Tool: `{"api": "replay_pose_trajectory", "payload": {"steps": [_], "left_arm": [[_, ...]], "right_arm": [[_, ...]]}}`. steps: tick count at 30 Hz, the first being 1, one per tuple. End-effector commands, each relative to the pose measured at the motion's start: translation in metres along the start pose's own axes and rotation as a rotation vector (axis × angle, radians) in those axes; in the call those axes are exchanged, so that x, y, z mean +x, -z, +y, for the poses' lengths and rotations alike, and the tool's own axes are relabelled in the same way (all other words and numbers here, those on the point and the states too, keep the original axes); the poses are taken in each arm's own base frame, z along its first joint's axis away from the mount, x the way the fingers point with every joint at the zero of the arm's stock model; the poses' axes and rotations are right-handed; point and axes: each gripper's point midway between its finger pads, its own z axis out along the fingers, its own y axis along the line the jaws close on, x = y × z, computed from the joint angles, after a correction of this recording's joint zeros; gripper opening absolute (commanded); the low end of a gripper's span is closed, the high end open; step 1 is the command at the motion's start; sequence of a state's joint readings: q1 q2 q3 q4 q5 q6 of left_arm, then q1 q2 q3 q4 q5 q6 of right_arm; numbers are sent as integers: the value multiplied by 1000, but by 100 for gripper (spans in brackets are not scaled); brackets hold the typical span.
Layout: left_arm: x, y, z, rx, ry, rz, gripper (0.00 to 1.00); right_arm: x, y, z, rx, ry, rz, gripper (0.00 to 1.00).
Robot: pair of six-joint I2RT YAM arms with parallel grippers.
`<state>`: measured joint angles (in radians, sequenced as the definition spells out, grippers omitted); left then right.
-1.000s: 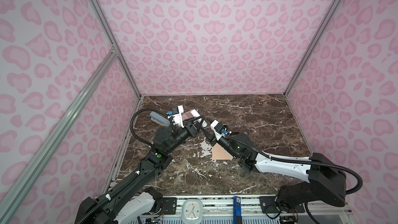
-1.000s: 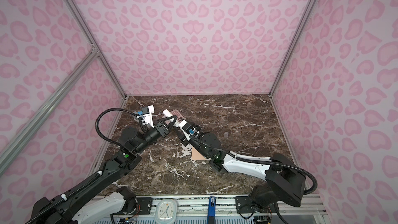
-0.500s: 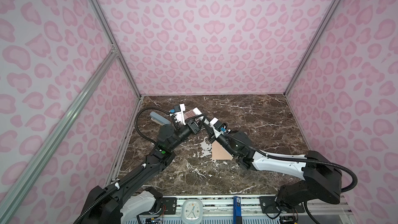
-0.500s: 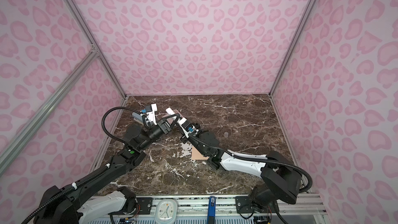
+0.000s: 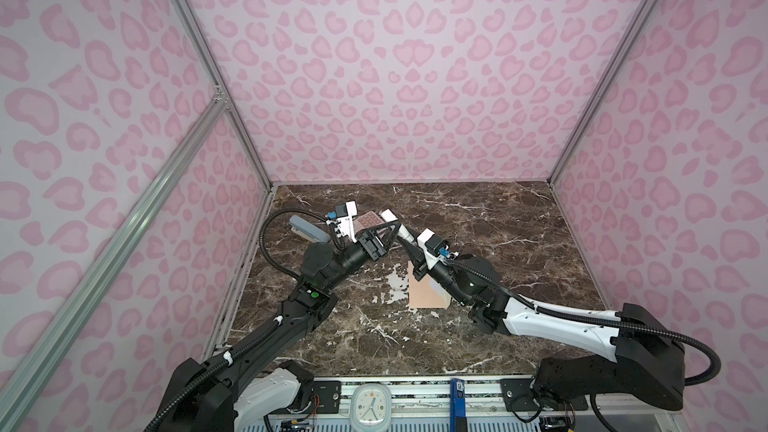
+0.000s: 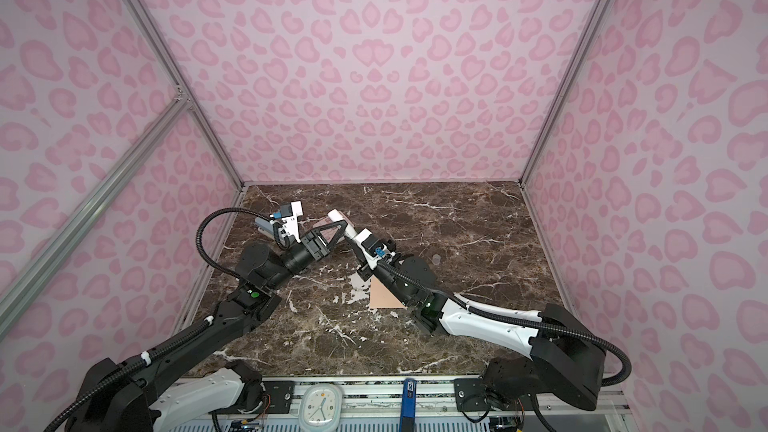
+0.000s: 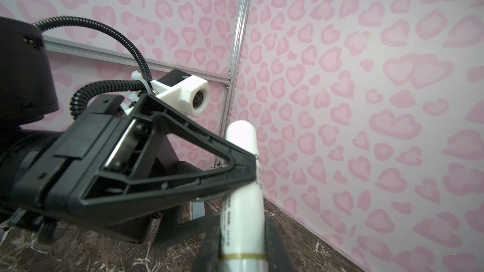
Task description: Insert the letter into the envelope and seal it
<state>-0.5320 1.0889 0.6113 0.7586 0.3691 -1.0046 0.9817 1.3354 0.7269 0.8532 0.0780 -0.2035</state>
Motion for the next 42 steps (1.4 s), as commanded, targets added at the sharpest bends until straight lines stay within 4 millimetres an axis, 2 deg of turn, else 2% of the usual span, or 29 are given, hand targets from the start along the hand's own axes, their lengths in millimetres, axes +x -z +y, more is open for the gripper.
{"api": "replay_pose_trajectory", "payload": {"steps": [1,8,14,22,25,27,30,33,37,39,42], "left_arm": [[-8,2,-16,69,-3,-28,67],[-8,-3,-20,93,1,-12,67],[-6,-8,-23,115,11,14,59],[2,-10,-15,107,42,43,47],[3,-10,-14,109,49,42,39],[2,-11,-14,117,57,38,30],[1,-12,-16,144,80,29,23],[0,-14,-19,177,98,24,19],[0,-17,-21,207,129,27,16],[0,-19,-22,222,141,29,15],[0,-20,-24,238,156,37,15]], "right_arm": [[6,6,-1,-2,30,42,0],[8,14,-2,-20,80,113,0],[12,16,2,-40,89,128,0],[11,16,2,-44,96,126,1],[11,16,3,-46,96,124,3],[10,16,3,-48,96,120,4],[8,17,3,-51,97,116,7],[10,19,4,-57,97,120,13],[14,24,5,-60,83,116,43],[16,26,3,-45,69,99,51],[18,27,-1,-27,64,82,55]]}}
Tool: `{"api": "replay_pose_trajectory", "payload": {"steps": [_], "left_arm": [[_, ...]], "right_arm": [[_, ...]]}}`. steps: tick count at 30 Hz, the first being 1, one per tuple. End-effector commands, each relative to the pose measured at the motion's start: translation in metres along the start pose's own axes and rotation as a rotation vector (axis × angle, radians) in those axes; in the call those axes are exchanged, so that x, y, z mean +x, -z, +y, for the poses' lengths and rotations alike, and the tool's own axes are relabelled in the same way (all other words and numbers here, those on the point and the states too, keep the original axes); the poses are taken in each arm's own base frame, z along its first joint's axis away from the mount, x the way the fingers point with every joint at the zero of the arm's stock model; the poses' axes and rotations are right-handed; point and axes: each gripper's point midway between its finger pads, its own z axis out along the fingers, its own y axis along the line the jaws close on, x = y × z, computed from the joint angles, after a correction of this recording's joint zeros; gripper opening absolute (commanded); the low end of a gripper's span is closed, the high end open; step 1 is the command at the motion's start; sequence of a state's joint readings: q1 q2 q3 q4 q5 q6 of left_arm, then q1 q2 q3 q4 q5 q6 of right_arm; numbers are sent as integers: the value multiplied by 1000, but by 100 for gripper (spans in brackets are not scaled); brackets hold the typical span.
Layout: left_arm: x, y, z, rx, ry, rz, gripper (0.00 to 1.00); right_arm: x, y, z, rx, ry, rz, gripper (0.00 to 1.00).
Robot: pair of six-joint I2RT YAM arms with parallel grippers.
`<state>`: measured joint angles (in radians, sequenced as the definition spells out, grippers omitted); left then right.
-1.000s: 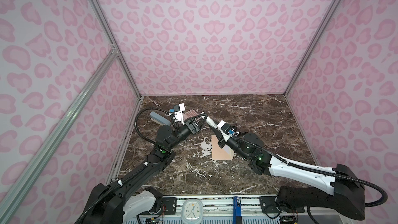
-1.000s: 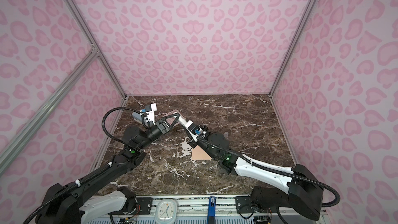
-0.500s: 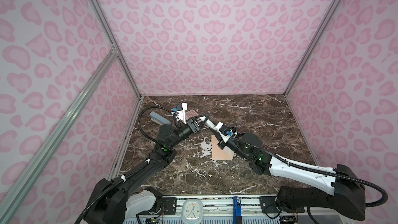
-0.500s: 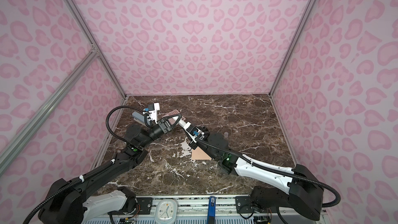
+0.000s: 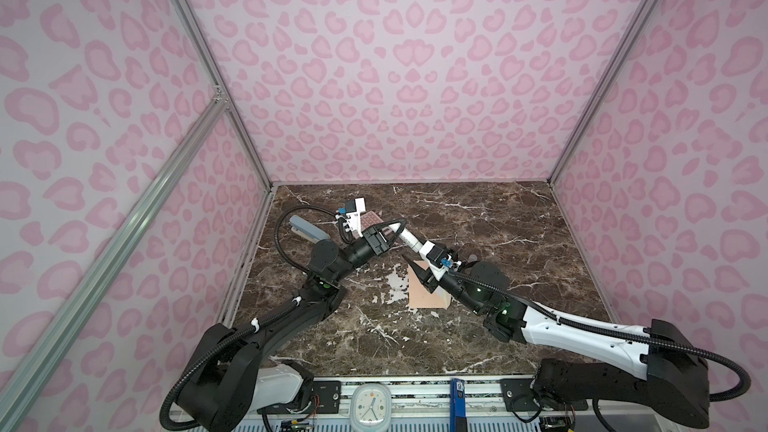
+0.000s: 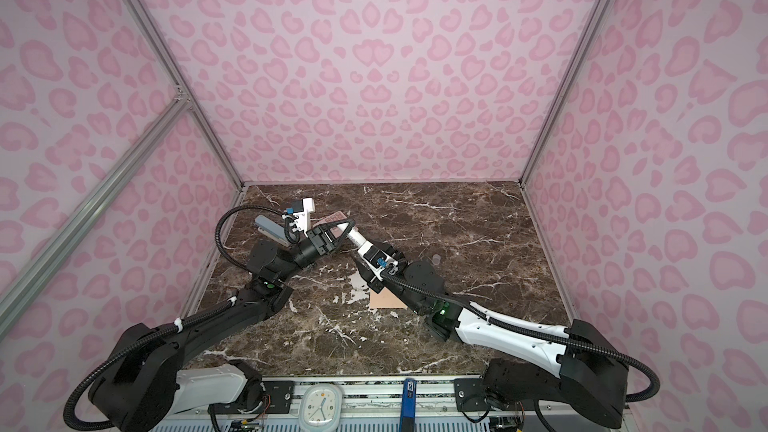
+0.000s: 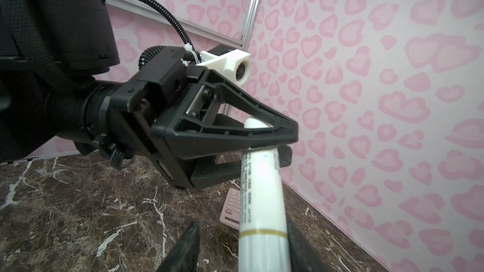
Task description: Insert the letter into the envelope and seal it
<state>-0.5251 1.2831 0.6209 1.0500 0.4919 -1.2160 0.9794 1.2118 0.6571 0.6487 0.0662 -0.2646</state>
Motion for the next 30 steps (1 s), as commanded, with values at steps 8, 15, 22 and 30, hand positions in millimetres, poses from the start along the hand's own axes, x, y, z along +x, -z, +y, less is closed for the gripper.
{"api": "replay_pose_trajectory", "payload": {"steps": [8,15,22,30], "left_arm": [[0,-8,-24,91,-1,16,15],[3,-10,-21,86,13,29,15],[6,-11,-17,78,19,37,15],[9,-14,-15,77,26,52,14]], "right_arm": [[-19,-9,-14,61,31,-100,55],[-26,-18,-12,60,87,-131,51],[-29,-22,-14,76,96,-152,40],[-30,-28,-17,79,89,-156,28]]}}
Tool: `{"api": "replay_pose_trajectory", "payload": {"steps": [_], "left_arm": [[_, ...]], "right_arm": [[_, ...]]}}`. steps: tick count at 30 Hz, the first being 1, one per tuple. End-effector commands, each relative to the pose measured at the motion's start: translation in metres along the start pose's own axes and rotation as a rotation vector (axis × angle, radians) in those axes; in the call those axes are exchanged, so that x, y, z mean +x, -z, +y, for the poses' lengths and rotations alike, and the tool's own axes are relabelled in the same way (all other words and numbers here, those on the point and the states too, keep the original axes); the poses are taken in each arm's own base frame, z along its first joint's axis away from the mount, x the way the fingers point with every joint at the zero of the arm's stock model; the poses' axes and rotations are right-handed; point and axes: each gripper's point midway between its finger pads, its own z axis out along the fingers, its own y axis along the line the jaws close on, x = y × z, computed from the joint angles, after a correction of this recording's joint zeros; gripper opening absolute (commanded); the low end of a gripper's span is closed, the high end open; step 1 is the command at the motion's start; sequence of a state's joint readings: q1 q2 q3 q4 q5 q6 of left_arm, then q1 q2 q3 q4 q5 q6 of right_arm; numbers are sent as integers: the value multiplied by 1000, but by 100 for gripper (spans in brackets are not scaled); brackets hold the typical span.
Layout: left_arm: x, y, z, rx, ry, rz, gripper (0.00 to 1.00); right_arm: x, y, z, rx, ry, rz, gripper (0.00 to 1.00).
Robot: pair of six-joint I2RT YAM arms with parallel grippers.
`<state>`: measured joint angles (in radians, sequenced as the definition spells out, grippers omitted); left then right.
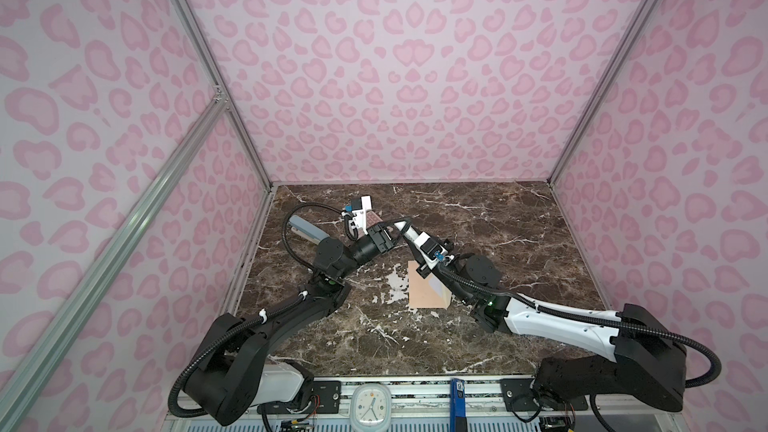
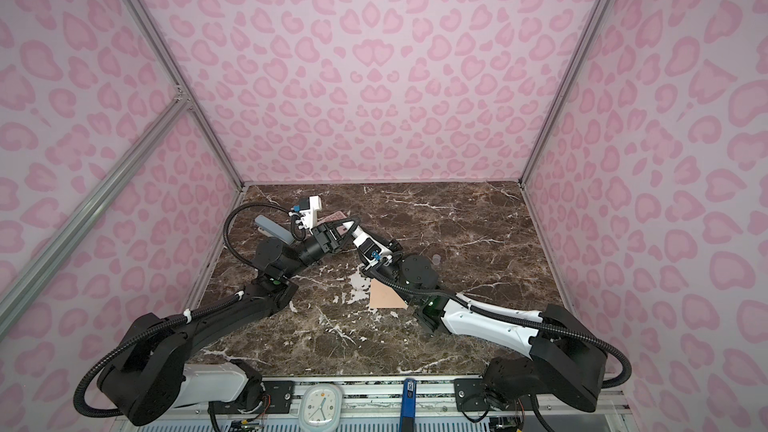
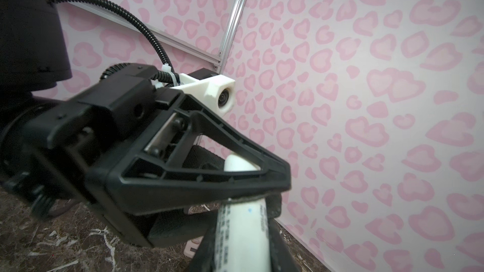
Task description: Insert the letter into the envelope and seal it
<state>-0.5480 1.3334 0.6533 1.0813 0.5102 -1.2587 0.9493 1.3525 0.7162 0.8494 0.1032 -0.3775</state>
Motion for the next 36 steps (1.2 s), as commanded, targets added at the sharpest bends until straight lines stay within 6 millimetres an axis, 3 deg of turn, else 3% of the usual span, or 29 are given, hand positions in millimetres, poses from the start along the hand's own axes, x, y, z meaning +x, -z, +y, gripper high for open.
{"api": "replay_pose_trajectory", "payload": {"steps": [1,17,22,31,36], "left_arm": [[2,-3,-12,46,-15,22,14],[5,-4,-10,51,-2,29,14],[4,-5,-11,63,7,29,14],[5,-4,-13,70,8,32,14],[5,-4,-13,73,6,31,22]], "right_arm": [[-14,-3,3,-22,-9,-63,28],[-19,-1,3,-25,-21,-95,40],[-12,-4,1,-14,-6,-63,37],[-3,-9,-4,11,-3,-36,21],[-2,-4,-6,12,-4,-20,14]]}}
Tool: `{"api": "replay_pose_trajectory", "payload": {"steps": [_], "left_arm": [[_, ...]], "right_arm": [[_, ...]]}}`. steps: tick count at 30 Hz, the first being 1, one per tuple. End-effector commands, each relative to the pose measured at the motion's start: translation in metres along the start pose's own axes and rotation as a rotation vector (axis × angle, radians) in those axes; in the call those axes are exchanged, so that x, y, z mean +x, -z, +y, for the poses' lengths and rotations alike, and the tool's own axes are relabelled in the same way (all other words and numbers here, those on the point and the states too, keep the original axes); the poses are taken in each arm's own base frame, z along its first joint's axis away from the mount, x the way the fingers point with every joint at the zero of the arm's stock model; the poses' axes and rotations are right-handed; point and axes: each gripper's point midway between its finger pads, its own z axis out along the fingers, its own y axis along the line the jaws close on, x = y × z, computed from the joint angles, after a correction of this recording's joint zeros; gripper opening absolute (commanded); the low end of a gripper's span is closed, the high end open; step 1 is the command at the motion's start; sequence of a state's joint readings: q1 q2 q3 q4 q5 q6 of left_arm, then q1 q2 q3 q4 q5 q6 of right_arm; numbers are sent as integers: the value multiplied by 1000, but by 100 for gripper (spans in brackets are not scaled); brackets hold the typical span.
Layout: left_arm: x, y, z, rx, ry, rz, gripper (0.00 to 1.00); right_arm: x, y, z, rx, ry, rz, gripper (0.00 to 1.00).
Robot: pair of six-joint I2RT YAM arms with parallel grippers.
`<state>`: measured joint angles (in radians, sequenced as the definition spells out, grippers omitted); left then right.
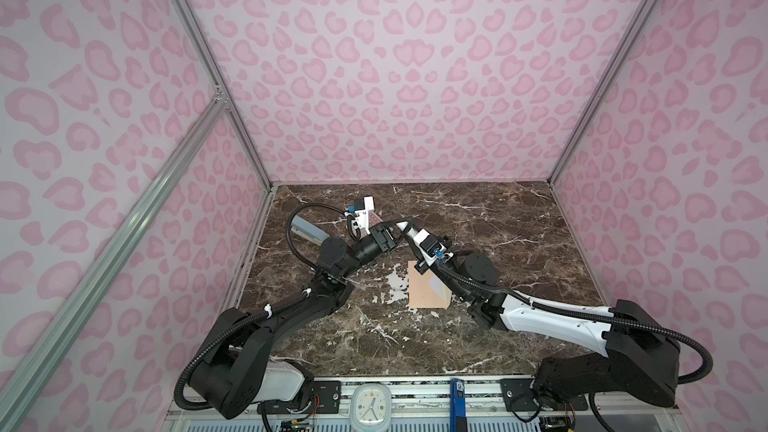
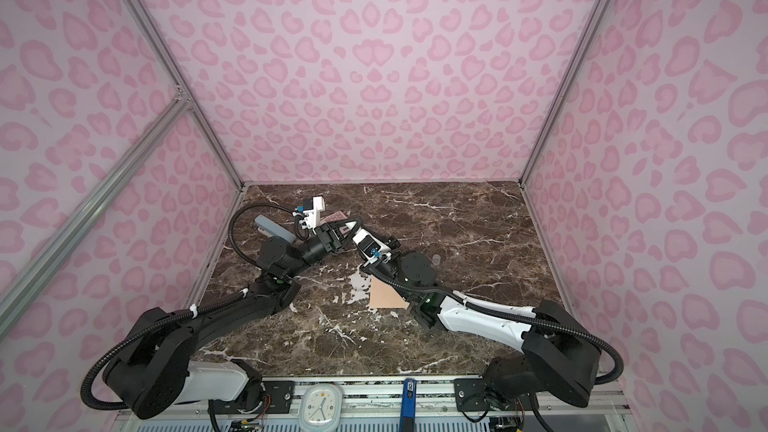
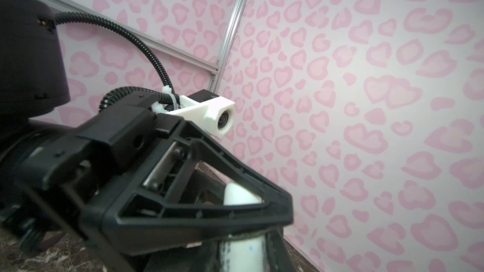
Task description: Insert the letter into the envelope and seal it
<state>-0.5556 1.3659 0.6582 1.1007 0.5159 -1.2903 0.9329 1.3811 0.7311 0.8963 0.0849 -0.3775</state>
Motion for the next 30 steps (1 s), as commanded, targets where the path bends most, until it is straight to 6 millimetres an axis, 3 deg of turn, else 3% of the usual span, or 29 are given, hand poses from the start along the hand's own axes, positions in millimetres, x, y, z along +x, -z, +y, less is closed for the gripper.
{"api": "replay_pose_trajectory", "payload": {"steps": [1,3,5,8,12,20,26,28,30], "left_arm": [[1,0,-20,76,-34,17,22],[1,-1,-20,77,-35,19,21],[1,-1,-19,82,-33,20,20],[1,-2,-19,89,-29,21,18],[2,-2,-21,94,-30,23,17],[2,-2,-24,96,-40,27,18],[-1,3,-17,50,-73,12,54],[-5,7,-13,5,-104,-6,73],[-9,12,-10,-44,-150,-20,77]], "right_arm": [[3,4,-1,1,4,17,14],[5,6,-1,-1,10,31,20],[10,7,-3,7,9,56,34],[15,7,-5,21,3,67,38],[17,6,-6,24,0,76,35],[14,5,-5,17,-5,70,14],[1,13,-10,17,-14,52,6],[1,16,-12,12,-19,93,5],[5,20,-13,-2,-16,154,5]]}}
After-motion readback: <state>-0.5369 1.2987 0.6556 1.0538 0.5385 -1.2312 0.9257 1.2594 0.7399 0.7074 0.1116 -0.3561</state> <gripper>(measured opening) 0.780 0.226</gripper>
